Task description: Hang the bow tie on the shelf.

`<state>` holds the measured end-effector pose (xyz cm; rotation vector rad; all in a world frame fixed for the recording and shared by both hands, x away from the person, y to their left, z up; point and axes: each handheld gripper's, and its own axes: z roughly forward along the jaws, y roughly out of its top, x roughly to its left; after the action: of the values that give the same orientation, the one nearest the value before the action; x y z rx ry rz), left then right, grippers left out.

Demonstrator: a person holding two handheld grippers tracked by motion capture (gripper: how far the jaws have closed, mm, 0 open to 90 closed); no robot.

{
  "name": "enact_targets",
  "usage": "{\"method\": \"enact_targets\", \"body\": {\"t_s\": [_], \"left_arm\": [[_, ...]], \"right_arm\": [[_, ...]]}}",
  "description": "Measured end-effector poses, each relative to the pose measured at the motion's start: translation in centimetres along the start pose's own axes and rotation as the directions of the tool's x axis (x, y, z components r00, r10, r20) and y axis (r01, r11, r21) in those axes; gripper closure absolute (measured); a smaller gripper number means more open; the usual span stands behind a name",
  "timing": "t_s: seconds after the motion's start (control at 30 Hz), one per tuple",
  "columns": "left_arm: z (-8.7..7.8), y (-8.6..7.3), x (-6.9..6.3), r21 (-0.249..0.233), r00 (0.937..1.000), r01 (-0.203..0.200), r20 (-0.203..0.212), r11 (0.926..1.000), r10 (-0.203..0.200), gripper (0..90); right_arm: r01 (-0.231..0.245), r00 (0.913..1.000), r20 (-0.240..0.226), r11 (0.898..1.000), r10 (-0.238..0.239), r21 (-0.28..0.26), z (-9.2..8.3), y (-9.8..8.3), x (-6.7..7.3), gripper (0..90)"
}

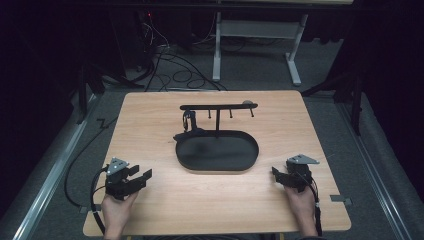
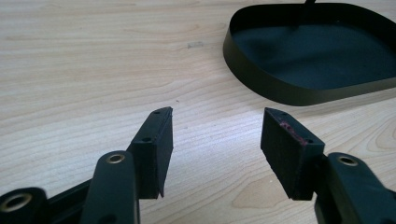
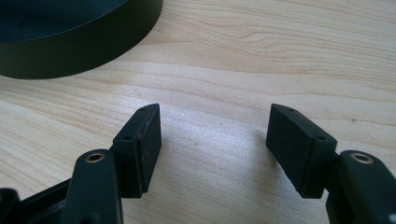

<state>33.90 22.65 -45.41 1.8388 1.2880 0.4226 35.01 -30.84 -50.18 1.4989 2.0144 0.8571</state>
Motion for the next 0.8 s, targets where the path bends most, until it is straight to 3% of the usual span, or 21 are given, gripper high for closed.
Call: {"method": "enact_targets", "body": {"t_s": [0.53, 0.7, 0.8], "left_arm": [[1.9, -1.4, 0.3, 0.036, 0.9992, 0.038, 0.012, 0.9986, -0.038, 44.3], [2.3, -1.7, 0.3, 0.045, 0.9992, 0.039, -0.003, 0.9982, -0.039, 44.2], [2.7, -1.9, 0.1, 0.051, 0.9991, 0.021, -0.036, 0.9985, -0.019, 44.0]], "right_arm": [[0.002, 1.0, 0.001, 1.0, -0.002, 0.0, 0.0, 0.0, 0.0, 37.3], [0.002, 1.0, 0.001, 1.0, -0.002, 0.0, 0.0, 0.0, 0.0, 37.3], [0.002, 1.0, 0.0, 1.0, -0.002, 0.0, 0.0, 0.0, 0.0, 37.2]]}}
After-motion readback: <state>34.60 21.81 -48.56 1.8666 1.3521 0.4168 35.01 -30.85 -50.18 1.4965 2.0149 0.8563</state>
